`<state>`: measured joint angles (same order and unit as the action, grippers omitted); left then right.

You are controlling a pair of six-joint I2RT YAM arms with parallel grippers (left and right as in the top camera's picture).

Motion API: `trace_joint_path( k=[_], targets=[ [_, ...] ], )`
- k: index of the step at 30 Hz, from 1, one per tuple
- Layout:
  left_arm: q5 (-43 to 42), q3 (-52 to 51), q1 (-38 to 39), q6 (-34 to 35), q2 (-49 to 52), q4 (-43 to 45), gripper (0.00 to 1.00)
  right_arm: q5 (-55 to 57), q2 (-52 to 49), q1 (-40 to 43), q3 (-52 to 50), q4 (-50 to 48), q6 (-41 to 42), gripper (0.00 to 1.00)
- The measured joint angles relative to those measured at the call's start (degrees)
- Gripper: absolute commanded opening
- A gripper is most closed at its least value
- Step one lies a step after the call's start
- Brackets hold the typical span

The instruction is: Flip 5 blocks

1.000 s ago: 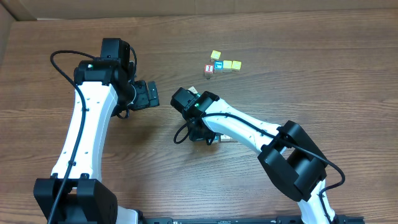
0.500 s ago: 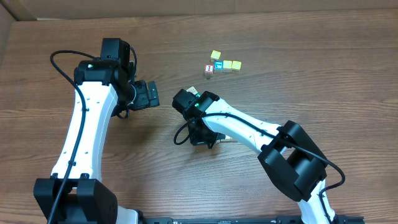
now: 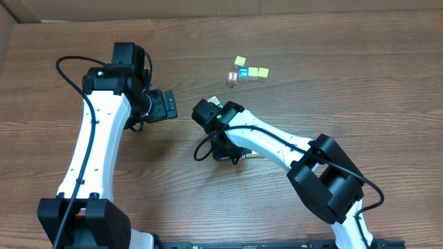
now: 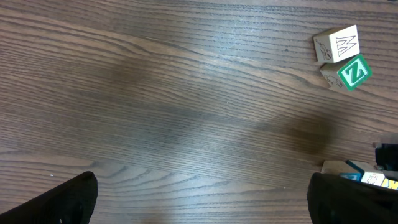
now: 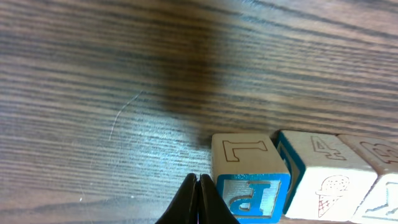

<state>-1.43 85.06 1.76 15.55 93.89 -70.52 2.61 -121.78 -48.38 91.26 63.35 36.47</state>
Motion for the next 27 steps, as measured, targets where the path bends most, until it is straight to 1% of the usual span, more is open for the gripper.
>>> trace_joint_path(
  k=[22, 27],
  targets=[
    [0.0, 0.0, 0.0, 0.0, 0.0, 0.0, 1.0, 2.6, 0.0, 0.0, 0.1, -1.9, 1.0, 0.04],
    [0.0, 0.0, 0.0, 0.0, 0.0, 0.0, 1.0, 0.4, 0.0, 0.0, 2.3, 0.5, 0.6, 0.04]
  ],
)
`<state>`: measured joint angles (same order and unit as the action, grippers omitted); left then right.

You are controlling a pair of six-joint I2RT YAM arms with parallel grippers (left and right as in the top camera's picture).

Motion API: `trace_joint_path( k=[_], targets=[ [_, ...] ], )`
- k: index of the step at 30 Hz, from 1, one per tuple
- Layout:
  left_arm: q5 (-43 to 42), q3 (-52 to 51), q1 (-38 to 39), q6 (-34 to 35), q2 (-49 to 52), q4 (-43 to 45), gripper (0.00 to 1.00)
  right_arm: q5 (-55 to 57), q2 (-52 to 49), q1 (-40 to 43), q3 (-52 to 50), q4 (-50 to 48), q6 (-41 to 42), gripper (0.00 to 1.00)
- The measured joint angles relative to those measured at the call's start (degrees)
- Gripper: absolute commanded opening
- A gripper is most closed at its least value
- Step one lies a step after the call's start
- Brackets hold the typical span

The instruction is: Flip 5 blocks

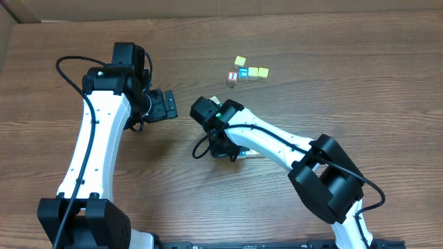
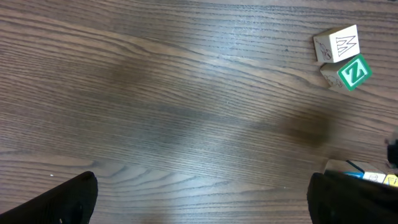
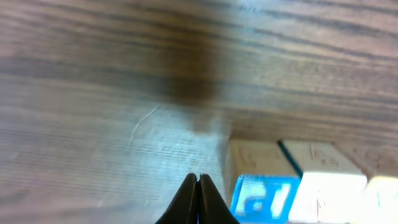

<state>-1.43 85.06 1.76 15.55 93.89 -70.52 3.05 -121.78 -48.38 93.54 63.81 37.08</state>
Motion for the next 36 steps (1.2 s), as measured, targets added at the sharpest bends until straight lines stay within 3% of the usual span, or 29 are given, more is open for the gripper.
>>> trace_joint_path(
  k=[13, 36],
  targets=[
    [0.0, 0.0, 0.0, 0.0, 0.0, 0.0, 1.0, -4.3, 4.0, 0.0, 2.6, 14.0, -0.8, 0.04],
    [0.0, 0.0, 0.0, 0.0, 0.0, 0.0, 1.0, -1.7, 4.1, -0.5, -4.0, 7.3, 3.8, 0.04]
  ],
)
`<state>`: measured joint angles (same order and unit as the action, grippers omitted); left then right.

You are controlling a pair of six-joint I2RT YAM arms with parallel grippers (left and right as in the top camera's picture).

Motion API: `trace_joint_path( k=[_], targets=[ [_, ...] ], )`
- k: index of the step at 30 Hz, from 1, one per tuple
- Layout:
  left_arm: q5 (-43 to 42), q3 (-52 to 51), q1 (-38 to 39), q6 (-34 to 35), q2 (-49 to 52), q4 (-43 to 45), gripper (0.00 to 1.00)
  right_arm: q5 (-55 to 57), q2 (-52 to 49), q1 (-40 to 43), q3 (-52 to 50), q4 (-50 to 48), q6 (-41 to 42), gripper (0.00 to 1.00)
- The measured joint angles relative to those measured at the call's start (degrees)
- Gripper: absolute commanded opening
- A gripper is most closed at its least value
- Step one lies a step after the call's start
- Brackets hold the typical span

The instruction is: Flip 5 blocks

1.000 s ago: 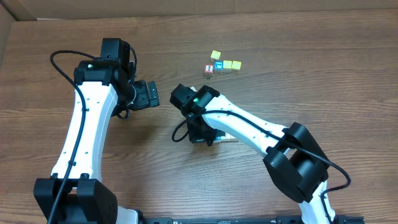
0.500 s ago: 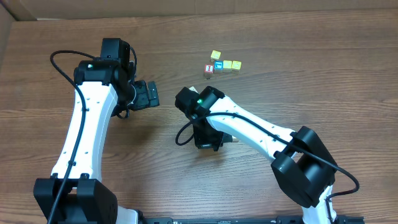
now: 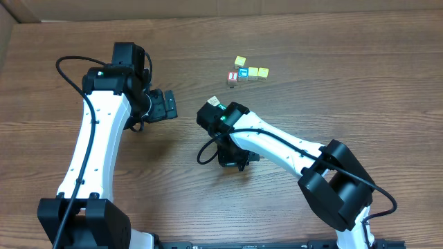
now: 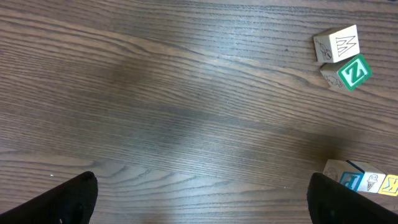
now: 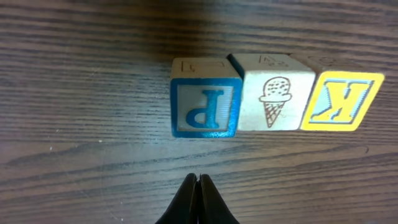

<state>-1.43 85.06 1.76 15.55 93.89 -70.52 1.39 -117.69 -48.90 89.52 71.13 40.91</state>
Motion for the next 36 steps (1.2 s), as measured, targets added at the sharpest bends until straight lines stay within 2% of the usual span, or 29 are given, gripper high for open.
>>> trace_joint_path(
  k=[15, 36],
  targets=[
    [0.0, 0.0, 0.0, 0.0, 0.0, 0.0, 1.0, 0.6, 0.0, -1.4, -5.3, -4.5, 1.6, 0.04],
    [0.0, 0.0, 0.0, 0.0, 0.0, 0.0, 1.0, 3.9, 0.0, -1.4, -5.3, -6.6, 2.0, 0.04]
  ],
)
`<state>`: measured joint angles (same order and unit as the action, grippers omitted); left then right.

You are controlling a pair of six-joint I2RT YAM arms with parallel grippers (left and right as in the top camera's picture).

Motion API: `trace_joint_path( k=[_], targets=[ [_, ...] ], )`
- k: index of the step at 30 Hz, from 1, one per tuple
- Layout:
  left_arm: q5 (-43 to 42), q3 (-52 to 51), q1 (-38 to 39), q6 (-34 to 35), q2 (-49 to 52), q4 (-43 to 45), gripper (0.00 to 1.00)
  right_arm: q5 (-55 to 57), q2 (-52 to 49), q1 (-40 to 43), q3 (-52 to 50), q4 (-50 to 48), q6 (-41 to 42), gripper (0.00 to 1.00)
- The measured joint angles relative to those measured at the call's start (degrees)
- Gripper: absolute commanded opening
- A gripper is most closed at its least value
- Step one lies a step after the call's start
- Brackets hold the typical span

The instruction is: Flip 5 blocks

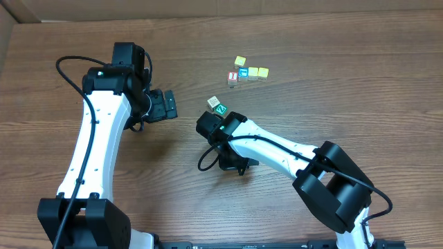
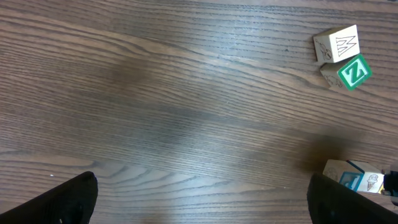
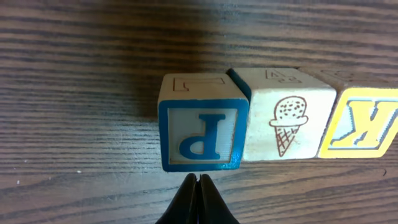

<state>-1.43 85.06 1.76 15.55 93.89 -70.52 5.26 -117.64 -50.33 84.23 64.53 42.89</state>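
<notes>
Three wooden blocks lie in a row under my right arm: a blue block with a P (image 3: 201, 139), a white block with an ice cream cone (image 3: 289, 123), and a yellow block with a K (image 3: 372, 129). My right gripper (image 3: 199, 179) is shut and empty, its tips just in front of the blue P block's lower edge. In the overhead view the right gripper (image 1: 234, 164) hides the row. A white M block (image 2: 336, 45) and a green Z block (image 2: 352, 73) touch each other further off. My left gripper (image 2: 199, 198) hangs open over bare wood.
A cluster of several small blocks (image 1: 246, 71) lies at the far side of the wooden table (image 1: 360, 90). The M and Z pair (image 1: 217, 104) sits just beyond the right wrist. The left arm (image 1: 97, 138) stands over the table's left side.
The right gripper has come closer to the blue P block, which now looks larger in the right wrist view. The K block is cut off at the frame edge. The left arm is unchanged.
At first the shut right gripper was low at the left end of the row, beside the P block's face. Then the view blurred with it still low. After that it looked down on the P, ice cream and K faces, and now sits closer over the P block.
</notes>
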Motion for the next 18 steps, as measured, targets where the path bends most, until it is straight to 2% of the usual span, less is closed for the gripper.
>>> trace_joint_path(
  k=[18],
  targets=[
    [0.0, 0.0, 0.0, 0.0, 0.0, 0.0, 1.0, 0.3, 0.0, 0.0, 0.0, -1.0, 0.0, 0.04]
  ],
)
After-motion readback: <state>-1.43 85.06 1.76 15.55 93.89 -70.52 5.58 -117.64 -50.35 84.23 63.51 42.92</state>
